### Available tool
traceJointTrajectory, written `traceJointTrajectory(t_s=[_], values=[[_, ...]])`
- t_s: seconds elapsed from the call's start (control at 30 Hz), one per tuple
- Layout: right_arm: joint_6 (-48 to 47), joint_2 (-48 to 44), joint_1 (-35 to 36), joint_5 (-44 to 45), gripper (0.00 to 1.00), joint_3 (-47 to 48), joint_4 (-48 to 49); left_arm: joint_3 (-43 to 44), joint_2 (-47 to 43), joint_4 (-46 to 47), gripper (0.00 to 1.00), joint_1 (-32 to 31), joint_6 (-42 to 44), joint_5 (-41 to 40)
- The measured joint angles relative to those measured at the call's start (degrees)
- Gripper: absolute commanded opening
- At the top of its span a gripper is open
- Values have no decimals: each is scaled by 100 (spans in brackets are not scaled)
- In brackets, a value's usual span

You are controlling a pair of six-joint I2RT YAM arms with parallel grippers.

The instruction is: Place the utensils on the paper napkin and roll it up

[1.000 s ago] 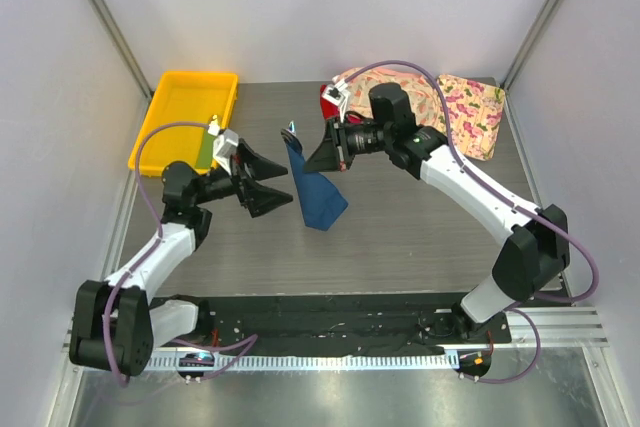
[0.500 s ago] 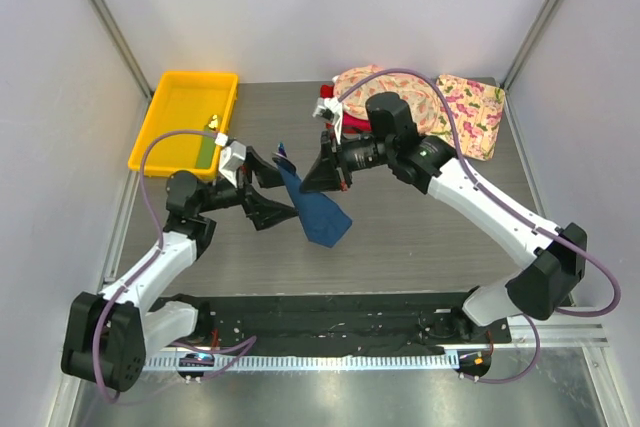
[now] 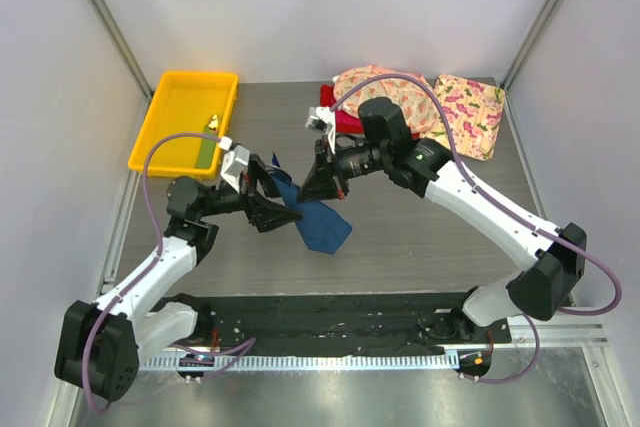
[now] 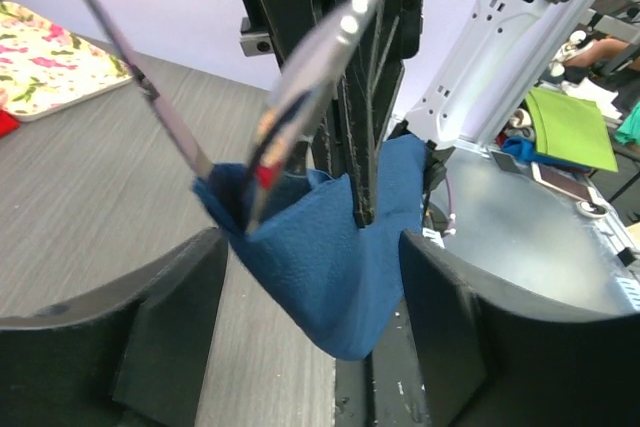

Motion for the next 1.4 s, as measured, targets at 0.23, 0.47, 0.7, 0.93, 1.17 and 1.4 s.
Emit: traceJointTrajectory(t_s=[0.23,0.47,0.7,0.93,1.17,1.4], values=[[-11,-9,11,0,1,17,0,0,-2,7,42,-48,-68,-11],[-15,-11,11,55,1,17,2,0,-2,39,4,-48,-297,-85],[-13,-109,17,308,14,17,11,15,-2,170,0,-55,-726,-127],[166,-282,-20,824,100,17,133,118,-153,-295,0,-26,-970,-411],[402,-743,-546,1316,100,-72,127,396,-151,-544,0,160,-1425,-726],[863,-1226,-1211,1134,99,-531,61,643,-98,-632,0,328,-1687,-1069]])
